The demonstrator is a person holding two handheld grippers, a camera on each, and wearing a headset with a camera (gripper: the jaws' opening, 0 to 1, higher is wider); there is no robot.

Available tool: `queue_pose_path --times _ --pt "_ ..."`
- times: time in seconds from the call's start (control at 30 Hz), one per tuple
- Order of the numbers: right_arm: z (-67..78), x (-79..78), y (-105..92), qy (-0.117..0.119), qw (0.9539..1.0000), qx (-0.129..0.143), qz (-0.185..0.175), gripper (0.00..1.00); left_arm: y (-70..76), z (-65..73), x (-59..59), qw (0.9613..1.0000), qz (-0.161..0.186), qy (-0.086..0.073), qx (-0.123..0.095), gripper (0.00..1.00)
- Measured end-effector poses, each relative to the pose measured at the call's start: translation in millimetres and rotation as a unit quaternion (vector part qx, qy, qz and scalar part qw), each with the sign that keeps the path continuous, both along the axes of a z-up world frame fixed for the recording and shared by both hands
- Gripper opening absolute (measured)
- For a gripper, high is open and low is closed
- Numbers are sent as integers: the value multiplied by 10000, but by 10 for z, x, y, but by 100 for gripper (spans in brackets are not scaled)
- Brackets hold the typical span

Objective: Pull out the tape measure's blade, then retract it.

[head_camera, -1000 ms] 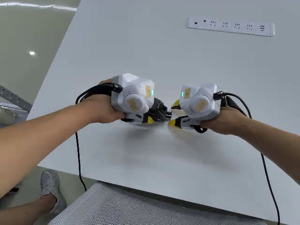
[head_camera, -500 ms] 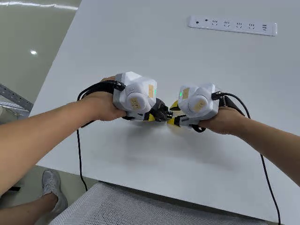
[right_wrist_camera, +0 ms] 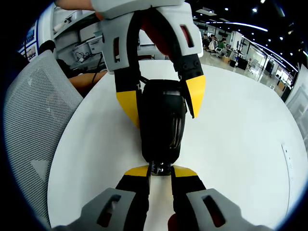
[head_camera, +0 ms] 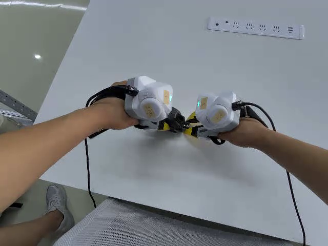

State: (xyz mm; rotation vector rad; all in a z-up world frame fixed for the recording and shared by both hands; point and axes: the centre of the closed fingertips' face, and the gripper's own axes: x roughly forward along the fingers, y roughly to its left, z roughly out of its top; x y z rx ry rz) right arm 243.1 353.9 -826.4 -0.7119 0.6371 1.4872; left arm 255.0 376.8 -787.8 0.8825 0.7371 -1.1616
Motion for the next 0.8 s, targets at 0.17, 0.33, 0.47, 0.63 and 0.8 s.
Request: queue_pose_path --times 0.17,0.33,0.47,0.63,0.8 --pt "1 8 1 -100 9999 12 59 13 -5 28 -23 10000 -25 -19 3 31" --pt "2 13 4 -238 9996 68 140 12 -8 56 -43 10000 -82 -39 34 30" --pt "13 24 -4 -328 9994 63 125 11 -4 56 -37 9999 -105 -23 39 29" --pt "11 24 -15 -324 9994 47 130 10 -7 69 -47 9998 -156 -30 76 29" --pt "16 21 -49 -301 9995 47 127 10 -15 90 -56 9998 -161 -20 85 29"
